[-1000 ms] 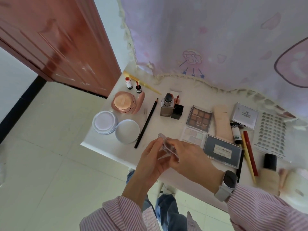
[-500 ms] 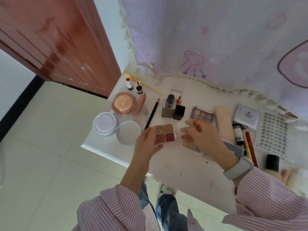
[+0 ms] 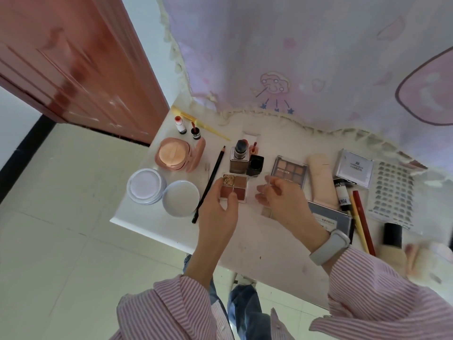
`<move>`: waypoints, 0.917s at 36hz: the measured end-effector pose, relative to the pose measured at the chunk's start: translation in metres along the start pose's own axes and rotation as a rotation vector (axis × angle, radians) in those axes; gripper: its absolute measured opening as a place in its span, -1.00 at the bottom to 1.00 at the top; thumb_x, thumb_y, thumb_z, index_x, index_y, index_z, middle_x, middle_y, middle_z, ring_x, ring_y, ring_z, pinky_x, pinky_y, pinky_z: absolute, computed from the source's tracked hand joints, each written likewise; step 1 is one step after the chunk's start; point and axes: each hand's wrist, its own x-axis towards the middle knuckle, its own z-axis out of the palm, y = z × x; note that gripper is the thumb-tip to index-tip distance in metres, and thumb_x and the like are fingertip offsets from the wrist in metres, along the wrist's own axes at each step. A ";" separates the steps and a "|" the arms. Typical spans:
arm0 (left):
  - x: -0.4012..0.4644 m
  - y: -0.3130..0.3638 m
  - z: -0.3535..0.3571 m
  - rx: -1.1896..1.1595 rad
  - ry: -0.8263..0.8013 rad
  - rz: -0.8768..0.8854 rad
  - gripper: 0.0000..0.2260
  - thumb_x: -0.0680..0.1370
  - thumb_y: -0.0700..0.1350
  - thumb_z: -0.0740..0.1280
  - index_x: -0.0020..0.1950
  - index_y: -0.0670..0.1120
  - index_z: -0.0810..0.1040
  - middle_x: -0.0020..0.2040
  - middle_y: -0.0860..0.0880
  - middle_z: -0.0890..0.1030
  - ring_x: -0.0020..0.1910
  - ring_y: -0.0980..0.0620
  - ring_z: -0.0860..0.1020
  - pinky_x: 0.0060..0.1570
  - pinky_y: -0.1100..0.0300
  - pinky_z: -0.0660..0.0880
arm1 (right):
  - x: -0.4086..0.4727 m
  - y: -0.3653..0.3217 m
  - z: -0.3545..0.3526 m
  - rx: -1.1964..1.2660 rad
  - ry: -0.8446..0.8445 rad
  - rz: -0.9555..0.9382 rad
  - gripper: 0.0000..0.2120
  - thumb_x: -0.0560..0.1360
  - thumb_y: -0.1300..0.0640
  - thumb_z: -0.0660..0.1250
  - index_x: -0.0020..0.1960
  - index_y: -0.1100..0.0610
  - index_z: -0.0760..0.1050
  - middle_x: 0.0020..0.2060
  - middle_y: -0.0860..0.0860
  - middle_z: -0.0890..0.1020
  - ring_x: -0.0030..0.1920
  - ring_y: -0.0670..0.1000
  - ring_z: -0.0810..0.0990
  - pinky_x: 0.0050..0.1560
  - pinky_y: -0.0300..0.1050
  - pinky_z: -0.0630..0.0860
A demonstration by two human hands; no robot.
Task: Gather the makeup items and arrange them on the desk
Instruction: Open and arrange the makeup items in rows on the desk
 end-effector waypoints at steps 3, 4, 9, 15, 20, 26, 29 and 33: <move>0.001 -0.002 0.003 -0.031 0.018 0.015 -0.69 0.58 -0.14 0.22 0.34 -0.02 0.40 -0.05 0.37 0.40 -0.01 0.29 0.43 0.08 0.31 0.34 | -0.002 0.002 -0.005 -0.010 0.013 -0.015 -0.68 0.58 0.25 0.15 0.30 0.33 0.38 -0.04 0.14 0.59 -0.02 0.14 0.62 0.02 -0.17 0.56; 0.000 -0.004 0.003 -0.040 0.018 0.013 -0.68 0.58 -0.14 0.22 0.34 -0.02 0.39 -0.01 0.33 0.43 0.03 0.27 0.43 0.12 0.30 0.35 | -0.002 0.004 -0.007 -0.066 0.041 -0.052 -0.69 0.58 0.20 0.16 0.27 0.29 0.42 -0.08 0.10 0.61 -0.06 0.11 0.63 0.07 -0.06 0.56; -0.010 -0.012 0.005 0.000 0.047 0.042 -0.66 0.58 -0.15 0.21 0.37 -0.05 0.38 0.19 0.13 0.46 0.21 0.15 0.41 0.21 0.27 0.31 | -0.007 0.010 -0.032 -0.307 0.175 -0.253 -0.80 0.57 0.14 0.15 0.10 0.08 0.51 -0.22 0.01 0.62 -0.28 -0.03 0.58 -0.22 -0.29 0.49; -0.029 -0.031 0.012 0.290 0.026 0.195 -0.59 0.56 -0.20 0.24 0.41 -0.13 0.32 0.37 -0.06 0.39 0.36 -0.03 0.32 0.34 0.15 0.22 | 0.022 0.024 -0.065 -0.778 0.207 -0.495 -0.73 0.52 0.19 0.21 0.21 0.14 0.48 0.08 0.06 0.59 0.01 0.03 0.45 0.04 -0.09 0.37; -0.041 -0.051 0.029 0.619 0.033 0.243 -0.45 0.38 -0.19 0.45 0.31 -0.23 0.36 0.27 -0.23 0.49 0.26 -0.26 0.45 0.22 -0.15 0.34 | 0.040 0.026 -0.074 -1.213 0.021 -0.504 -0.46 0.47 -0.02 0.24 0.42 0.00 0.22 0.43 0.01 0.28 0.36 0.10 0.19 0.23 0.10 0.19; -0.044 -0.064 0.035 0.748 0.058 0.299 -0.56 0.49 -0.04 0.08 0.31 -0.21 0.33 0.32 -0.24 0.44 0.31 -0.26 0.41 0.27 -0.16 0.23 | 0.054 0.016 -0.075 -1.250 -0.065 -0.516 -0.50 0.49 -0.09 0.21 0.40 -0.04 0.23 0.41 -0.03 0.30 0.36 0.05 0.25 0.25 0.07 0.15; -0.044 -0.067 0.037 0.767 0.052 0.299 -0.54 0.49 -0.03 0.06 0.33 -0.22 0.32 0.34 -0.24 0.42 0.33 -0.25 0.38 0.29 -0.17 0.19 | 0.057 0.012 -0.077 -1.234 -0.047 -0.521 -0.55 0.50 -0.06 0.21 0.37 -0.06 0.30 0.36 -0.05 0.38 0.32 0.04 0.30 0.22 0.07 0.16; -0.044 -0.069 0.038 0.791 0.059 0.298 -0.55 0.50 -0.03 0.06 0.33 -0.21 0.32 0.35 -0.23 0.42 0.34 -0.25 0.38 0.30 -0.18 0.21 | 0.057 0.012 -0.077 -1.261 -0.084 -0.522 -0.51 0.49 -0.13 0.22 0.38 -0.06 0.29 0.37 -0.03 0.36 0.33 0.06 0.28 0.22 0.08 0.17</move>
